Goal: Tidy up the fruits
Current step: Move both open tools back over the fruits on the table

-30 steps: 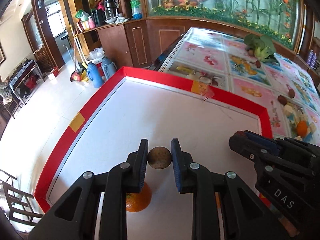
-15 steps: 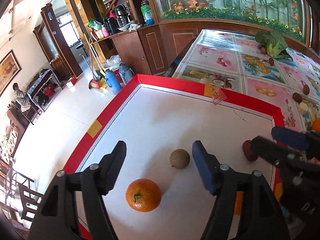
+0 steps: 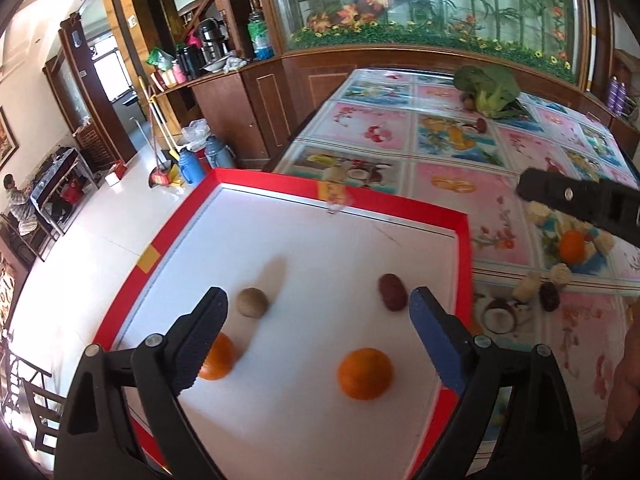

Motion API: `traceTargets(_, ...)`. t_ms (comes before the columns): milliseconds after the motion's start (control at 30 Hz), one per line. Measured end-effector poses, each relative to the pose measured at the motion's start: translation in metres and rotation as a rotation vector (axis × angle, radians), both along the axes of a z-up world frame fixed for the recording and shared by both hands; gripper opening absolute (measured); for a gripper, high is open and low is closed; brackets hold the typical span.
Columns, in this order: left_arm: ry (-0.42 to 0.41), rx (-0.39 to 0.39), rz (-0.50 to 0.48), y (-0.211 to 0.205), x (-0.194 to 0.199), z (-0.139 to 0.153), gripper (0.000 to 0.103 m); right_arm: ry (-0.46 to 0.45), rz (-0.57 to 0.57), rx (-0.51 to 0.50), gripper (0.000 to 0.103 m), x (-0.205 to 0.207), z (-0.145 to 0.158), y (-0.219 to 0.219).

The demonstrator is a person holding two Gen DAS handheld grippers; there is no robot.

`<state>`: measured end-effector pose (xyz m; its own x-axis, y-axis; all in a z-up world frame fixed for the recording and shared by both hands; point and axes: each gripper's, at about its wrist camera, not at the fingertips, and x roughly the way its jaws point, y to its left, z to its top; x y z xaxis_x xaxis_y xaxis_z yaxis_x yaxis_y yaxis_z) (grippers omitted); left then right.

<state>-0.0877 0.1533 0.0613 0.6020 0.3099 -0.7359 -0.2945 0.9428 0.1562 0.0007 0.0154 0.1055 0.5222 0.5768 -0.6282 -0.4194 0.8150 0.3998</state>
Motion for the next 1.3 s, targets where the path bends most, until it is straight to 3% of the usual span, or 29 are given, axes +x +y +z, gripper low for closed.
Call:
traceTargets(367,0.028,0.017,-0.102,-0.045,0.000,0.008,0.093,0.005,-0.086,0.043,0.050,0.011,0.012,-0.049)
traceTargets(967,0.037,0.040,-0.156,-0.073,-0.003,0.017,0.093,0.090,-0.269,0.052,0.050,0.030,0.007,-0.141)
traceTargets(1300,0.024,0.001,-0.177,-0.064,0.002,0.019,0.093,0.144,-0.239,0.011,0.050,0.038,-0.001,-0.176)
